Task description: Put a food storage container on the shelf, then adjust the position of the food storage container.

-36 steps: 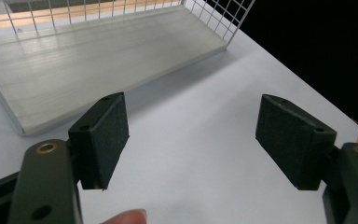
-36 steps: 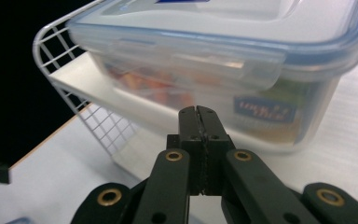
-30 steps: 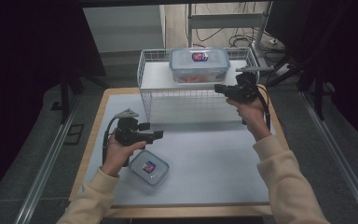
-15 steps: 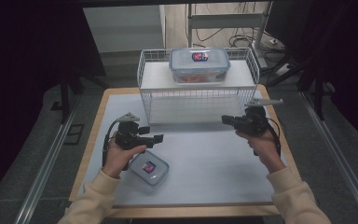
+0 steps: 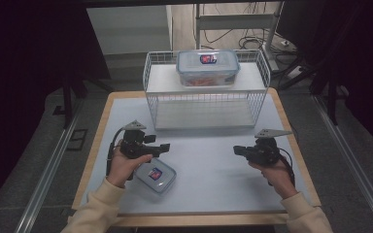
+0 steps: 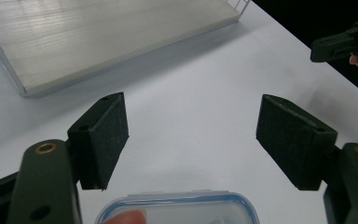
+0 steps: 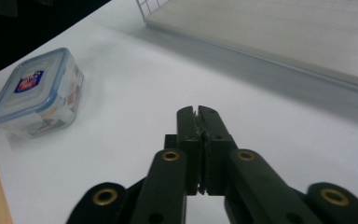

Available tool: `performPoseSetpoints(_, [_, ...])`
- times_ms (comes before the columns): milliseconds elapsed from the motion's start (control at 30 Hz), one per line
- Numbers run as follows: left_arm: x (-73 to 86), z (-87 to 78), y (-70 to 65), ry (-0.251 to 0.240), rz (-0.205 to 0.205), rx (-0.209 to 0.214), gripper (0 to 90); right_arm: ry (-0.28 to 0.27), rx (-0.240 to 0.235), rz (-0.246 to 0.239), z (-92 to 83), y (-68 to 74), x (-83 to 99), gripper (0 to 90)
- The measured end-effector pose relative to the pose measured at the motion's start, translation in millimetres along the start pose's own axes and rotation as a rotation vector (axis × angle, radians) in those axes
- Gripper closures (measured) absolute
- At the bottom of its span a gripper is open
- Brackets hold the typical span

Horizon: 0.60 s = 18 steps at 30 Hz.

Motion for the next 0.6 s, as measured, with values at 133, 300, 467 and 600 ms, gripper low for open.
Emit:
performPoseSetpoints(133, [2.1, -0.1, -0.1, 0.006, 0.001, -0.001, 25.1, 0.000, -0.002, -0.007, 2.3, -0.1, 3.9, 71.3])
performPoseSetpoints(300, [4.3, -1.2, 0.5, 0.011, 0.008, -0.003, 25.1, 0.003, -0.003, -0.010, 3.8, 1.0, 8.5, 54.9])
performPoseSetpoints(467, [7.1, -6.4, -2.8, 0.008, 0.019, 0.000, 24.9, -0.008, -0.002, 0.007, 1.4, 0.4, 12.3, 46.2])
performPoseSetpoints(600, [11.4, -12.9, -8.6, 0.007, 0.044, 0.019, 24.3, -0.006, 0.000, 0.019, -1.2, -3.1, 17.5, 42.9])
Point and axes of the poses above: each handheld gripper's, and its own axes: z roughly forward along the jaws, x roughly out of its underside, y roughly to its left, the point moved 6 cm from there along z, roughly forward along the jaws, and after that the axes turned 15 degrees about z, right-handed, at the moved point
